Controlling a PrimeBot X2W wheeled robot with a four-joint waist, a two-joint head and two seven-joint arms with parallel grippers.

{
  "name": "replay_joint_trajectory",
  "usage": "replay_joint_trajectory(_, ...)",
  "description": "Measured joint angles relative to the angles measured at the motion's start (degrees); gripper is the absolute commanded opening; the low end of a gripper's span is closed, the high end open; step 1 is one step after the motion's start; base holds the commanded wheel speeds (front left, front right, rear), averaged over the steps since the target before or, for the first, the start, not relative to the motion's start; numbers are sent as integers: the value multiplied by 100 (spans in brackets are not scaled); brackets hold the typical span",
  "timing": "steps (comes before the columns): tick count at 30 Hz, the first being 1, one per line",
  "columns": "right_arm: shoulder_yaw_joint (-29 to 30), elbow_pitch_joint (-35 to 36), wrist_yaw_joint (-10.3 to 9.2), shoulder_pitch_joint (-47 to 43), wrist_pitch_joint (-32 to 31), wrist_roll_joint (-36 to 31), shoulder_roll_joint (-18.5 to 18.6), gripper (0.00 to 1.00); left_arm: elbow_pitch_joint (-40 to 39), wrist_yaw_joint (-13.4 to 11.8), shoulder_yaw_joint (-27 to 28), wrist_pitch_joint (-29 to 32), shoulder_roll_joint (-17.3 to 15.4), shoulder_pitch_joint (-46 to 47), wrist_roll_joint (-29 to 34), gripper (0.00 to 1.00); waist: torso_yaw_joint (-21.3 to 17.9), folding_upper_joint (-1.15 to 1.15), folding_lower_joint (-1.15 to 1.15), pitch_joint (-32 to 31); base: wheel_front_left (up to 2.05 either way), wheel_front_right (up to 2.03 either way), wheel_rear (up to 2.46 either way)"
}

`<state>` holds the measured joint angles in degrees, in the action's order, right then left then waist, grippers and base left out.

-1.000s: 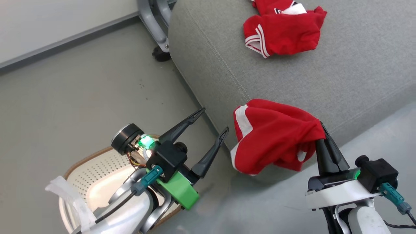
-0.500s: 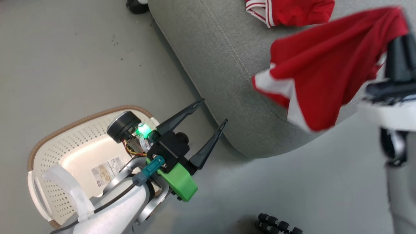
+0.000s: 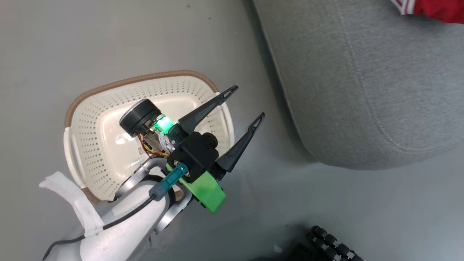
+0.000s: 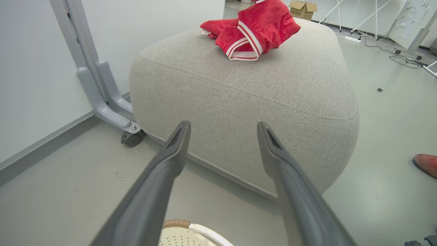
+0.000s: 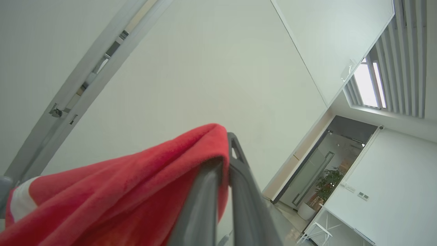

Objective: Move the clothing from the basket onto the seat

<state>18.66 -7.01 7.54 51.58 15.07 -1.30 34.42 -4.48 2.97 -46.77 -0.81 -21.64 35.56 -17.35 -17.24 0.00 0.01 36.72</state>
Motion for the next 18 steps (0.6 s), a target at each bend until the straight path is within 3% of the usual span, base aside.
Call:
replay_joint_trajectory(4,307,-568,-1,-355,-1,-124,-18,0,20,23,-56,-112,7,31,36,100,340,0,0,268,0,0,0)
replay_joint_trajectory(9,802,-1001,-1,-949,0,-372,-528,0,81,-26,-8,-208,18,34,12,100,654,0,0,563,0,0,0)
replay_joint_trajectory(10,883,-1051,0,-1068,-1,-422,-689,12,80,-62,20,-221,29,28,-24,100,692,0,0,614,0,0,0)
replay_joint_trajectory(11,975,-1084,0,-1140,-1,-463,-849,43,83,-89,41,-229,31,20,-54,100,712,0,0,652,0,0,0)
replay_joint_trajectory(12,1074,-1113,0,-1207,-1,-510,-1047,100,88,-118,65,-229,24,4,-82,100,726,0,0,692,0,0,0)
replay_joint_trajectory(18,1578,-791,-1,-1715,-1,-840,-1957,100,170,-265,182,-281,-51,-133,-188,100,662,0,0,623,0,0,0)
